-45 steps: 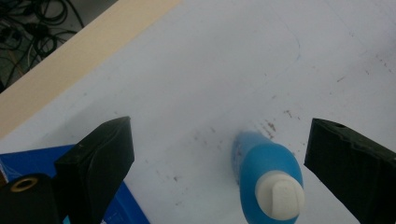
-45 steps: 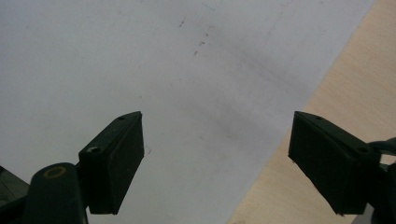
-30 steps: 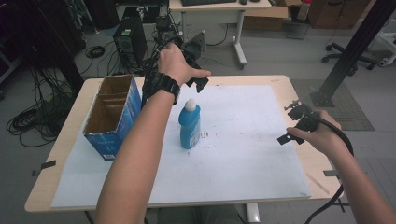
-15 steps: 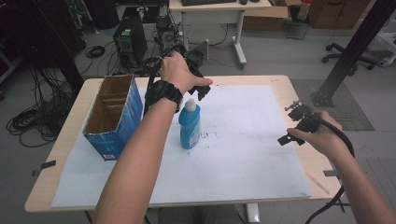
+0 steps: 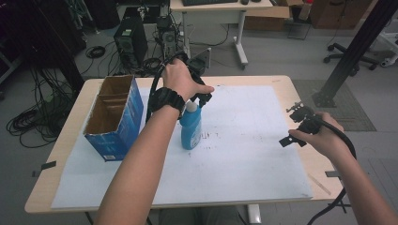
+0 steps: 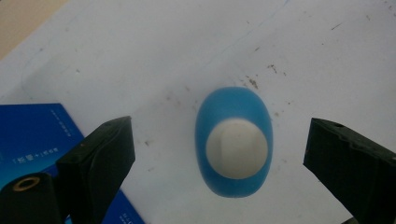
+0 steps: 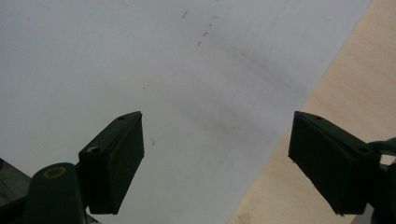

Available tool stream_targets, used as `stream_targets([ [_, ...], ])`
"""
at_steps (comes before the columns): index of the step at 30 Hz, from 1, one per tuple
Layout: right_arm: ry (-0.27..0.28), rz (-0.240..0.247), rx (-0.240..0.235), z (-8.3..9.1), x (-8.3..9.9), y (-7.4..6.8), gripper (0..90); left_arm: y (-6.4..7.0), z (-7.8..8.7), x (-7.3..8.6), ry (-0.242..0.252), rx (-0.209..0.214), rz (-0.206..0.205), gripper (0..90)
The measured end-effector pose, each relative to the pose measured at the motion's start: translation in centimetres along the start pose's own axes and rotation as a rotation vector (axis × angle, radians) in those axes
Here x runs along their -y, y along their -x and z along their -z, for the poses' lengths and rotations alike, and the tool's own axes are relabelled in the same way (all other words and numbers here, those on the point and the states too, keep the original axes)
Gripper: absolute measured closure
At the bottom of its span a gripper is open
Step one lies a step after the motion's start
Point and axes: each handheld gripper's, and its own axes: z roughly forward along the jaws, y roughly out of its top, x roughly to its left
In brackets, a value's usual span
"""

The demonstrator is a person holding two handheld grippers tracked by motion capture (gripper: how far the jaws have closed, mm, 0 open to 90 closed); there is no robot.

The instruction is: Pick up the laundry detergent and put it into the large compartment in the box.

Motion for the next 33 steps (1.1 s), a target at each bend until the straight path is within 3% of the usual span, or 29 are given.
stream_targets([
  [24, -0.005, -0.011, -0.002, -0.4, 0.2, 0.2, 18.1, 0.6, -2.6, 0.6, -0.051, -0.004, -0.018, 9.0],
  [33, -0.006, -0.005, -0.001, -0.6, 0.1, 0.0, 18.1, 0.6, -3.8, 1.0, -0.063, 0.005, -0.005, 9.0],
])
